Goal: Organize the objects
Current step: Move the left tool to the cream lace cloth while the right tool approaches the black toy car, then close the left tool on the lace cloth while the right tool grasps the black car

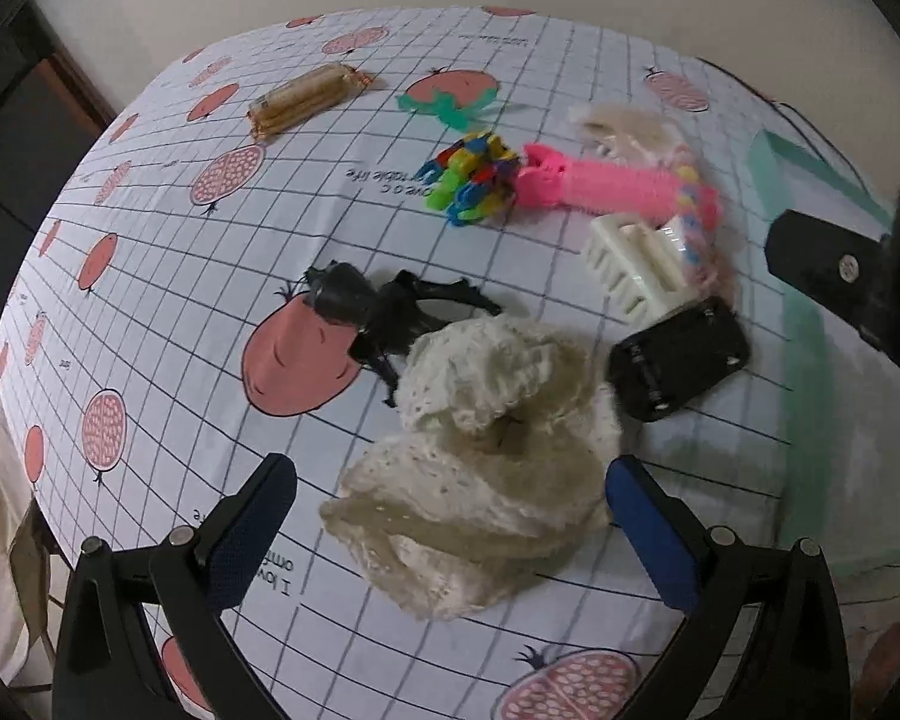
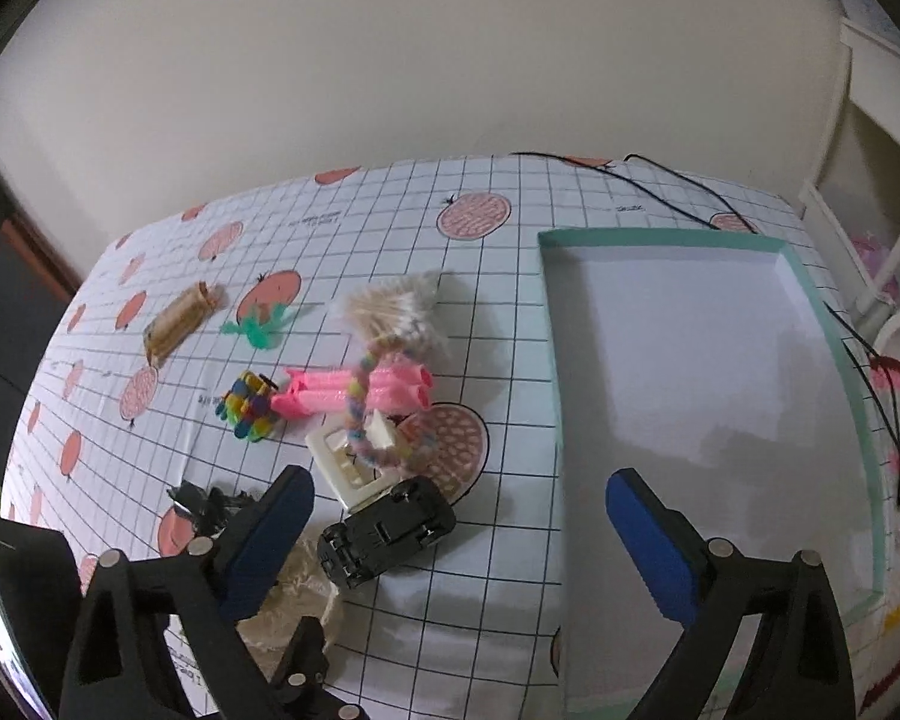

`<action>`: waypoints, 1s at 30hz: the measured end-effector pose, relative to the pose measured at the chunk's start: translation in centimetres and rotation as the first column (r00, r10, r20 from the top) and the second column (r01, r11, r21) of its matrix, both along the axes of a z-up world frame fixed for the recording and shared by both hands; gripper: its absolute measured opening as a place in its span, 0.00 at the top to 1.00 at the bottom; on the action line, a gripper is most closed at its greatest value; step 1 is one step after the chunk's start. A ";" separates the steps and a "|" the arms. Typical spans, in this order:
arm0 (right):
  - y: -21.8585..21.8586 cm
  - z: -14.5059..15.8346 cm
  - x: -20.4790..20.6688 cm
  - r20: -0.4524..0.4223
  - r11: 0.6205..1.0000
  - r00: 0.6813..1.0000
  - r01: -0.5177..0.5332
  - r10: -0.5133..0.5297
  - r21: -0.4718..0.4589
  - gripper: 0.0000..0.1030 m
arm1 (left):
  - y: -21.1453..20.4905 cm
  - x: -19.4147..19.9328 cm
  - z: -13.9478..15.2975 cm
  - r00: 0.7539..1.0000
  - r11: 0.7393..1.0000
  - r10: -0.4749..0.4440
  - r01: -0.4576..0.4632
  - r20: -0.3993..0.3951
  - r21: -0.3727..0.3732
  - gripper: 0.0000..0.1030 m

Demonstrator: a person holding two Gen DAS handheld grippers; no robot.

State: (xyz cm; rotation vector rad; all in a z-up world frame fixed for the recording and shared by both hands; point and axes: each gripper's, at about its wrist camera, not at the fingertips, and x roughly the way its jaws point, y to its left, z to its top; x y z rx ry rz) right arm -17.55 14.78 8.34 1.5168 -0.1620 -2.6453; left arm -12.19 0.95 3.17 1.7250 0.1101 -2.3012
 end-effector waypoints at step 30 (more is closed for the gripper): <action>-2.4 -6.6 -1.1 0.179 0.993 0.978 -0.098 0.108 -0.067 0.32 | -2.5 0.6 -2.7 0.999 0.992 0.001 -0.007 0.048 0.125 0.01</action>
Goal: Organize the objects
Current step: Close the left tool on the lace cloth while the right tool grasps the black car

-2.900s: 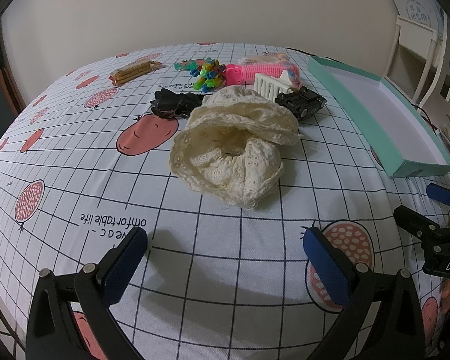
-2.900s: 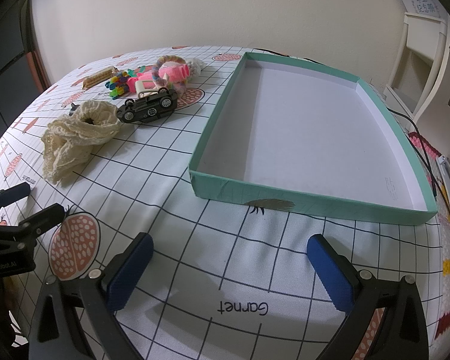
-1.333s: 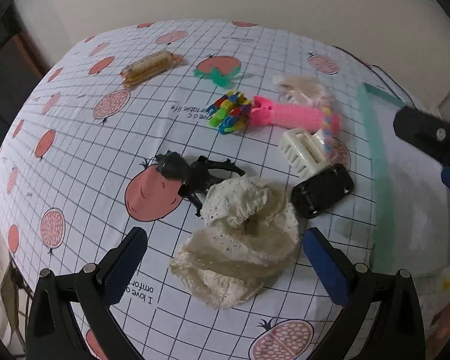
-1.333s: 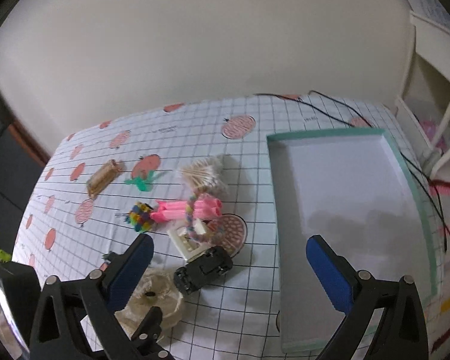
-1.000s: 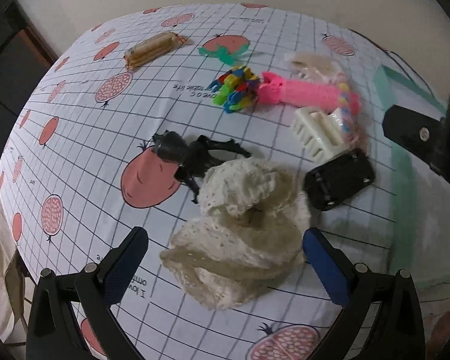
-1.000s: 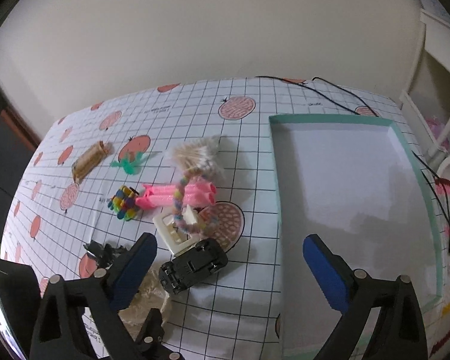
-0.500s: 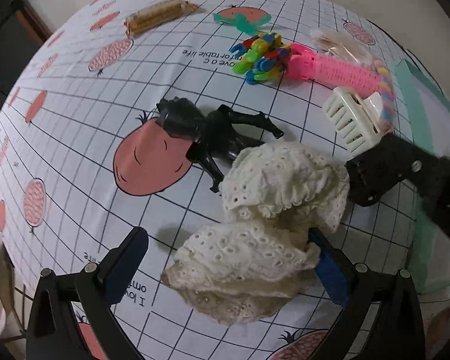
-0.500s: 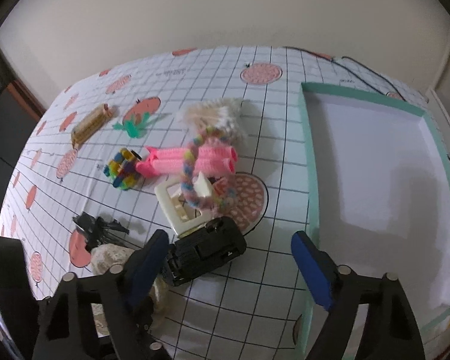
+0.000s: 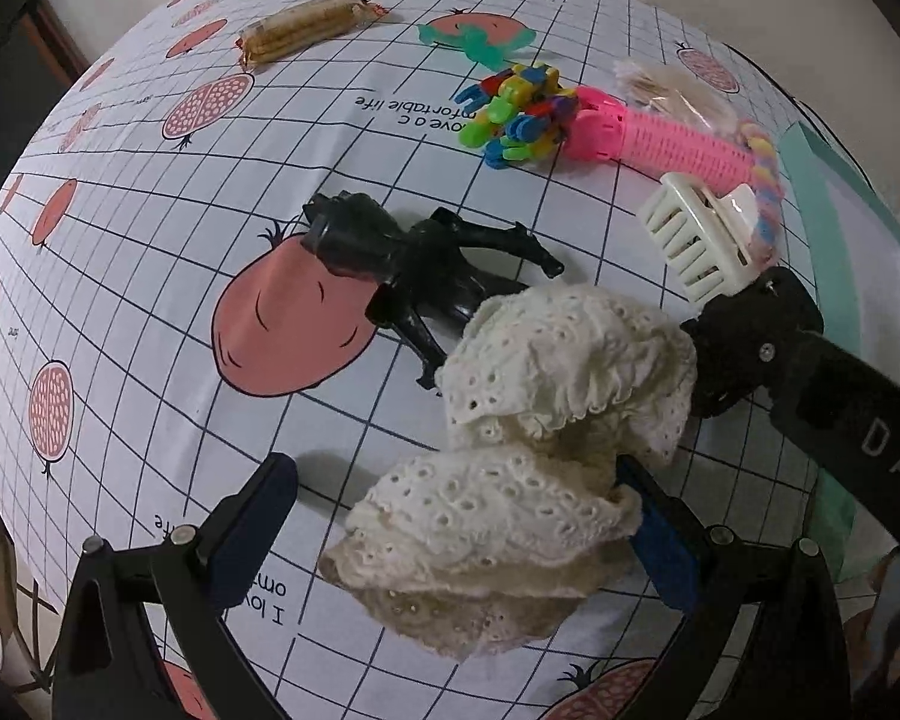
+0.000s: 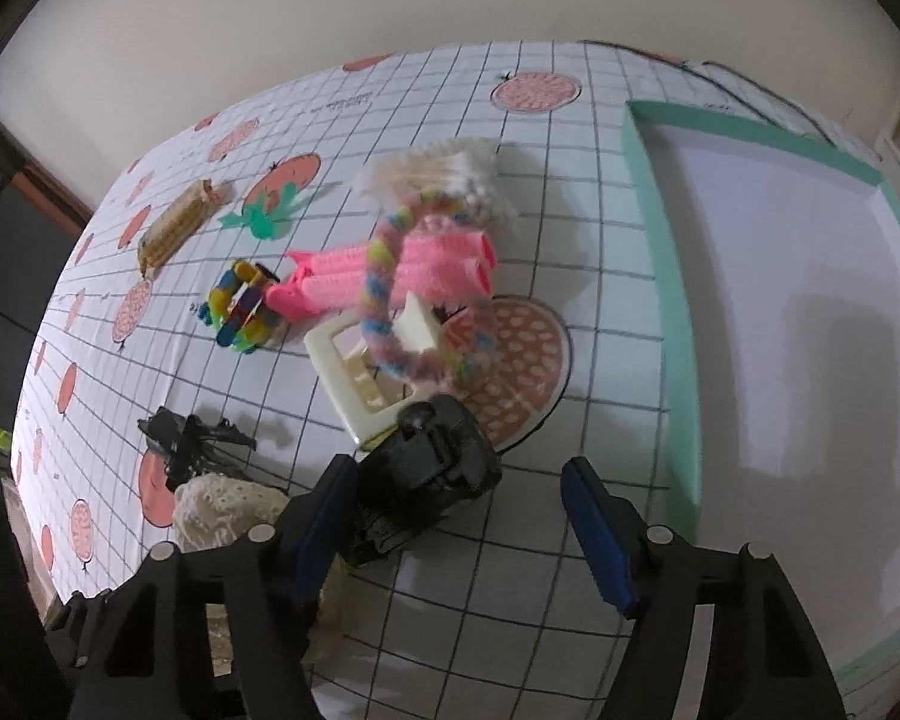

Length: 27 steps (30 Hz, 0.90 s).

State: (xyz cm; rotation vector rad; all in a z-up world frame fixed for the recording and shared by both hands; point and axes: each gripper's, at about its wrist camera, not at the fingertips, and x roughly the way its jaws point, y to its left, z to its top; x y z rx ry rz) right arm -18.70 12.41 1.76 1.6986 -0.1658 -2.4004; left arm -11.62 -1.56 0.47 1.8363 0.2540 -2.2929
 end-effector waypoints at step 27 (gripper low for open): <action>0.7 0.0 0.1 0.011 0.991 1.000 0.016 -0.015 -0.135 0.62 | 0.6 2.6 2.6 0.999 1.000 -0.010 0.011 -0.043 0.016 0.62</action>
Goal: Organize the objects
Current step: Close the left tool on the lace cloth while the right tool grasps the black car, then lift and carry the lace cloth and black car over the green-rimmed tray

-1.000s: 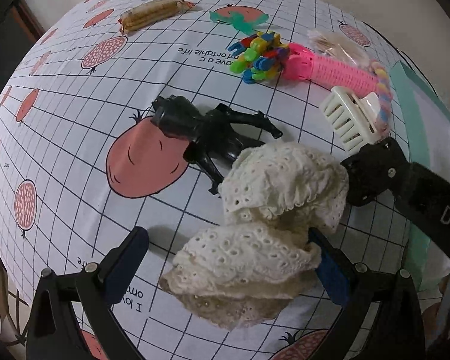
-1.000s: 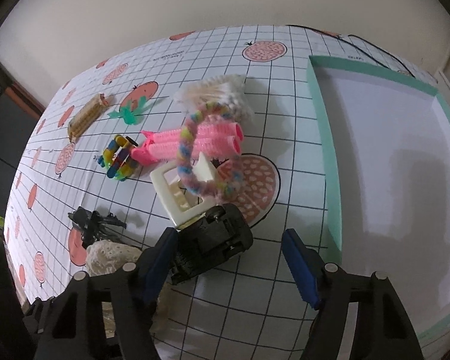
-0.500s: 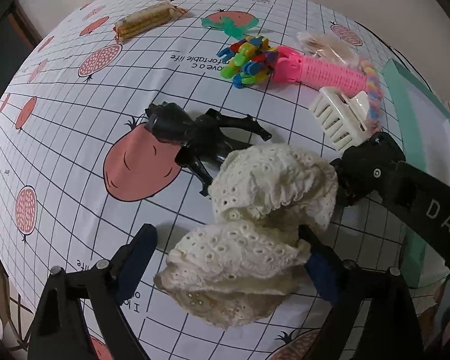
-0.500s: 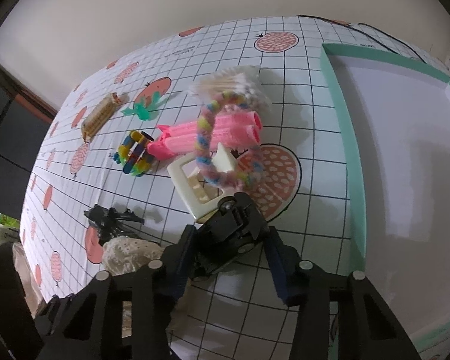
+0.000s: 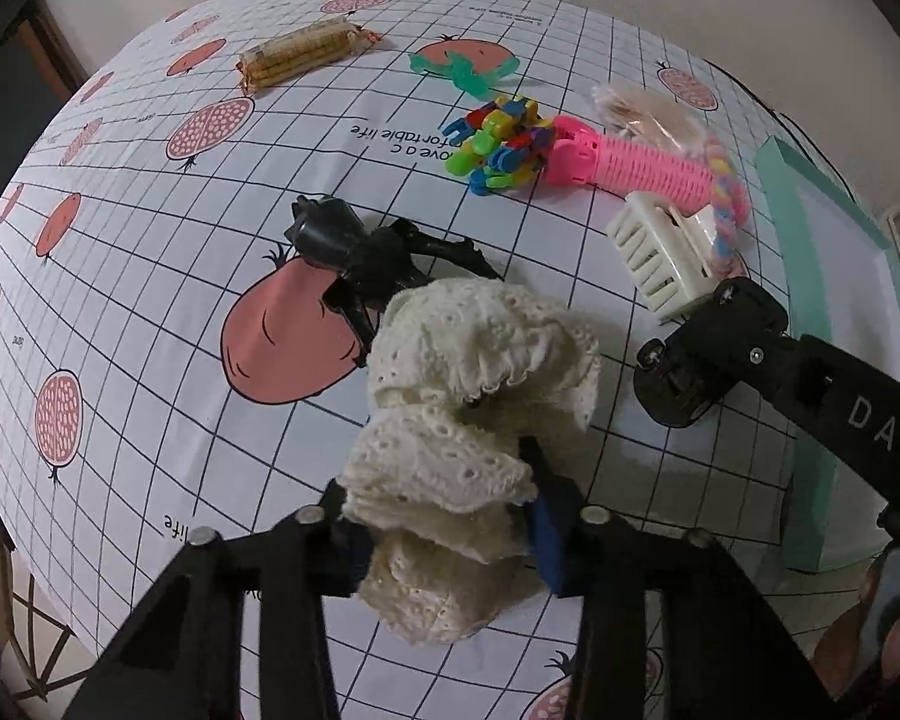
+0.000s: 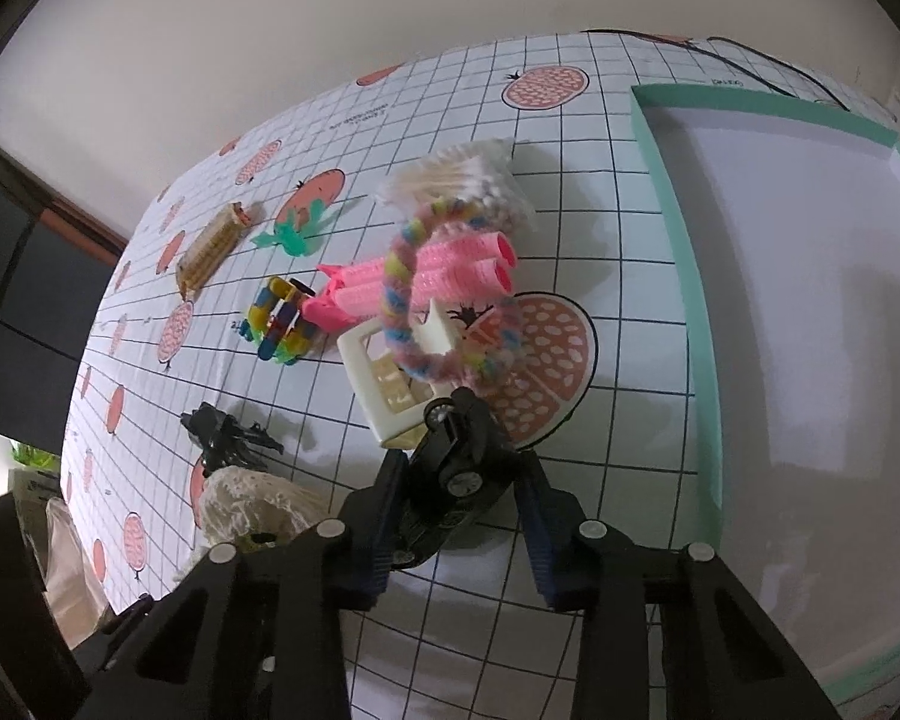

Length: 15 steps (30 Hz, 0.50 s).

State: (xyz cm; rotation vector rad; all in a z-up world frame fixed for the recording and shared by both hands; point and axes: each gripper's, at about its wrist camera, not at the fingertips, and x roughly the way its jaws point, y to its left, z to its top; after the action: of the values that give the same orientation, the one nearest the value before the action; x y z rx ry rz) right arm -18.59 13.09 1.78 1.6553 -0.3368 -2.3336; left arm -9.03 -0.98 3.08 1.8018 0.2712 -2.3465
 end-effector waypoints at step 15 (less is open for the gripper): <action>1.2 2.1 0.6 -0.038 0.999 0.999 0.017 -0.019 -0.043 0.63 | -0.2 3.8 3.4 0.998 0.997 0.041 -0.037 -0.057 0.071 0.77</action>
State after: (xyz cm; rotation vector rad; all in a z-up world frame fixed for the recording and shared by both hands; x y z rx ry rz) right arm -17.96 14.32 3.83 1.5922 -0.3925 -2.3511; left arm -5.27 -1.17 6.47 1.7435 0.3976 -2.3931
